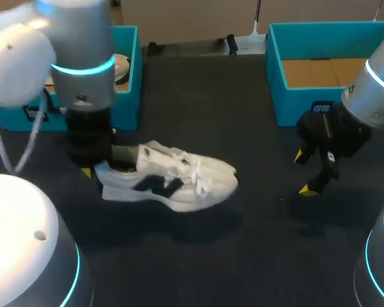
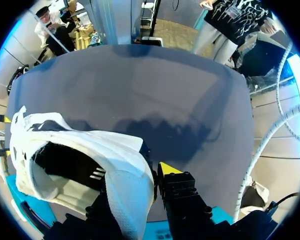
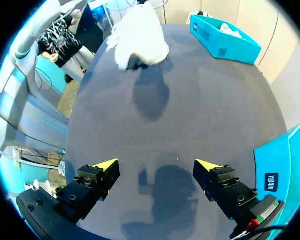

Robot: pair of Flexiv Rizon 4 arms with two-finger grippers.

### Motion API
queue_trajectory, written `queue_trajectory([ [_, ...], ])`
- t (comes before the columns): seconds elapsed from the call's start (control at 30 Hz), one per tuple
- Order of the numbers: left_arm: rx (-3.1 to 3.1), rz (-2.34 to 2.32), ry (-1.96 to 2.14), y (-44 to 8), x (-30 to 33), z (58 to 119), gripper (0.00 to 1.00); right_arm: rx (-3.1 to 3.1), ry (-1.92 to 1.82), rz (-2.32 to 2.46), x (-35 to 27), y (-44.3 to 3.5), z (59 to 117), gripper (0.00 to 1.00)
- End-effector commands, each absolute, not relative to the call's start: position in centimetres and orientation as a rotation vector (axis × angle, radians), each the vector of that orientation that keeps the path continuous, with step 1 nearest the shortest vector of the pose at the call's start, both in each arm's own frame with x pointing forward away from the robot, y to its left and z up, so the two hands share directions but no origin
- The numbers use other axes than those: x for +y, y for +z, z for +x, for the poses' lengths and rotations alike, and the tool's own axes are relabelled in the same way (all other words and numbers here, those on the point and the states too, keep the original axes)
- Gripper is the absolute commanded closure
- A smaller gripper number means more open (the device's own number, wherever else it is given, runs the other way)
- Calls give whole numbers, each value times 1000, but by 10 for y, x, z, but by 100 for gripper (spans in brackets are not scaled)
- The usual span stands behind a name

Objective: Take the shoe out of the shoebox, open the shoe tongue, remove and reinsert the insole, then place the shoe into the shoebox

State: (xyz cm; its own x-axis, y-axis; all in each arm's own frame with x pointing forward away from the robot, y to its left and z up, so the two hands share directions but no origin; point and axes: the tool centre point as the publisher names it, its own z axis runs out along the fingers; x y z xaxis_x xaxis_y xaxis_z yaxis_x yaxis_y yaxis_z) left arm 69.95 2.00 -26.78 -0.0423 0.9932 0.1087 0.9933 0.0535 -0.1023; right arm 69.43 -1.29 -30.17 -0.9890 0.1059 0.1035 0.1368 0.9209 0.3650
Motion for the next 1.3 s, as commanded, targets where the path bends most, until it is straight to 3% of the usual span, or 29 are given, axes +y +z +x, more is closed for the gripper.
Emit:
queue_trajectory([
  [0.03, -2157, -2055, -14, -272, 10, 702, 100, -3001, -574, -192, -12, -302, 693, 0],
  [0.27, -2157, -2055, -14, -272, 10, 702, 100, -3001, -574, -192, -12, -302, 693, 0],
  [0.6, -2142, -2077, -127, -335, -34, 674, 100, -3001, -574, -192, -12, -302, 693, 0],
  [1.3, -2074, -2221, -204, -362, -67, 662, 100, -3001, -574, -192, -12, -302, 693, 0],
])
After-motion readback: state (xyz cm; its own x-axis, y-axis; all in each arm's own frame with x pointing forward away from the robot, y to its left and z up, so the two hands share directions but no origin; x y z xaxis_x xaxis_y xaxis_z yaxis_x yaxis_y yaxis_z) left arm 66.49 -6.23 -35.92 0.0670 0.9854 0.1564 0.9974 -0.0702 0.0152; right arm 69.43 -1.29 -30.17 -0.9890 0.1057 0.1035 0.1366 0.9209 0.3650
